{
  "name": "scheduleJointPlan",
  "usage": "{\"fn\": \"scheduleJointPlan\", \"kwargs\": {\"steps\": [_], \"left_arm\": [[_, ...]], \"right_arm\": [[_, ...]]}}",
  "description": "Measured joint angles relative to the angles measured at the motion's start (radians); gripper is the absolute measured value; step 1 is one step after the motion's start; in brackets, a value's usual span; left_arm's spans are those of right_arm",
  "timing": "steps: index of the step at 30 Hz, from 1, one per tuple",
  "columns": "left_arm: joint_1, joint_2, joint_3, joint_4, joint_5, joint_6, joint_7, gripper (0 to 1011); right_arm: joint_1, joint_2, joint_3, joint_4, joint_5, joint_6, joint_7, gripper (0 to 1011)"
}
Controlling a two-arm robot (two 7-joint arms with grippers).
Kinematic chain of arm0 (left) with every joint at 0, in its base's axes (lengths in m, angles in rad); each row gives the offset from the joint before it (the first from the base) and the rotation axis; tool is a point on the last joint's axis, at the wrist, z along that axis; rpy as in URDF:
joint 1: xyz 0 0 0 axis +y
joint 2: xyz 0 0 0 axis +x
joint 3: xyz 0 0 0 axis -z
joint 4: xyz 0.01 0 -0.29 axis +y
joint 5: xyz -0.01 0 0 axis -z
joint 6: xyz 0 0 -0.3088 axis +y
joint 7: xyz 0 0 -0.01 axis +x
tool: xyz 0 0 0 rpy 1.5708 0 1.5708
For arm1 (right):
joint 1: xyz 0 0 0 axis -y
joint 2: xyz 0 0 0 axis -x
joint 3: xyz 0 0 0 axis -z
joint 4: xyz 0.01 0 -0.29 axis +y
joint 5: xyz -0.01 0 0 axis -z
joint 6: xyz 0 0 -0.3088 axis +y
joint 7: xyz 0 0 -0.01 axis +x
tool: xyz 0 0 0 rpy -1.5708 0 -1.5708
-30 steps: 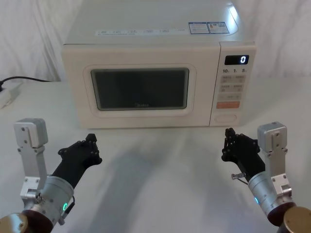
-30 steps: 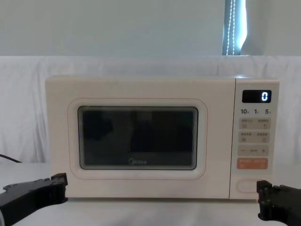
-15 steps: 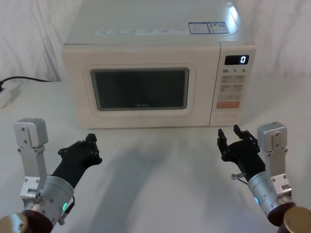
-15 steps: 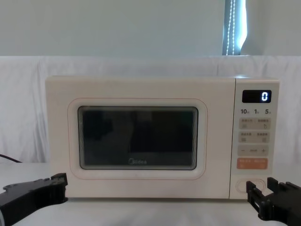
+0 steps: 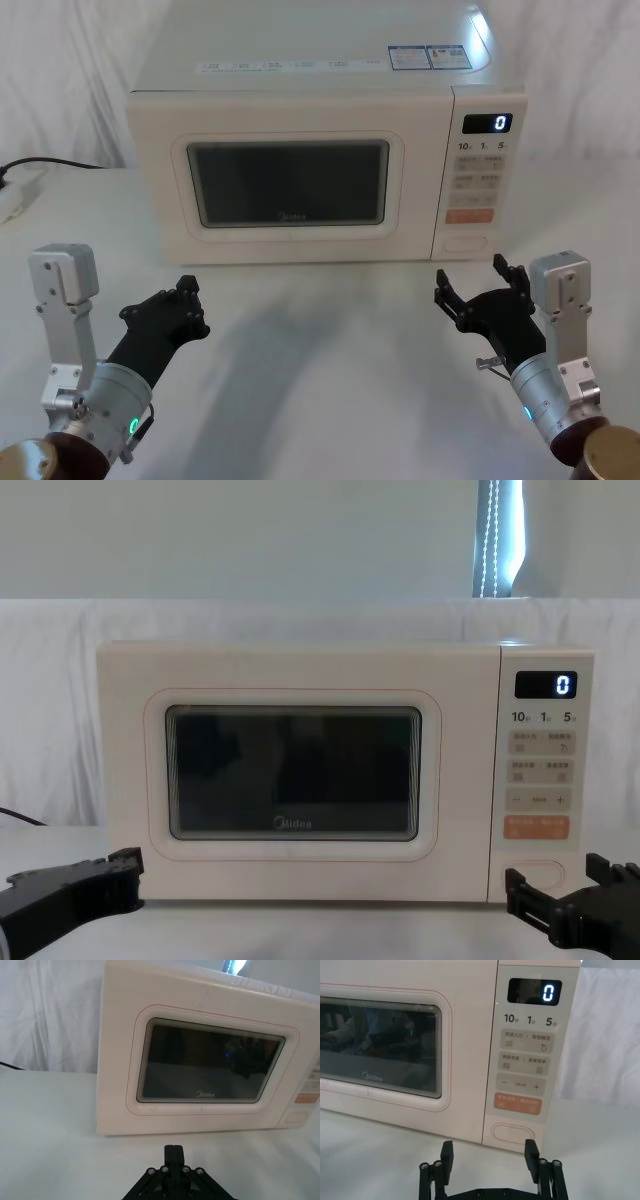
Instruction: Press the button to open the microwave door with one hand; close the microwave door with the other hand.
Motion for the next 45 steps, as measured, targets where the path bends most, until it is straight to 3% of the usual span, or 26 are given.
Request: {"fn": "scheduleJointPlan", "kwargs": {"steps": [5,10,14,27,28,33,34,42,45], "left_arm": [[0.0,0.0,0.0,0.0,0.0,0.0,0.0,0],[0.0,0.0,0.0,0.0,0.0,0.0,0.0,3],[0.0,0.0,0.0,0.0,0.0,0.0,0.0,82],[0.0,0.0,0.0,0.0,0.0,0.0,0.0,457],[0.0,0.0,0.0,0.0,0.0,0.0,0.0,526],[0.0,0.0,0.0,0.0,0.0,0.0,0.0,658],[0.0,0.0,0.0,0.0,0.0,0.0,0.0,728],[0.0,0.0,0.0,0.0,0.0,0.0,0.0,958],[0.0,0.0,0.0,0.0,0.0,0.0,0.0,1001]], "right_arm": [[0.0,0.0,0.0,0.0,0.0,0.0,0.0,1001],[0.0,0.0,0.0,0.0,0.0,0.0,0.0,1002],[0.0,0.0,0.0,0.0,0.0,0.0,0.0,1002],[0.0,0.0,0.0,0.0,0.0,0.0,0.0,1002],[0.0,0.0,0.0,0.0,0.0,0.0,0.0,1002],[0.0,0.0,0.0,0.0,0.0,0.0,0.0,1002],[0.0,0.0,0.0,0.0,0.0,0.0,0.0,1002],[0.0,0.0,0.0,0.0,0.0,0.0,0.0,1002],[0.0,0.0,0.0,0.0,0.0,0.0,0.0,1002]]}}
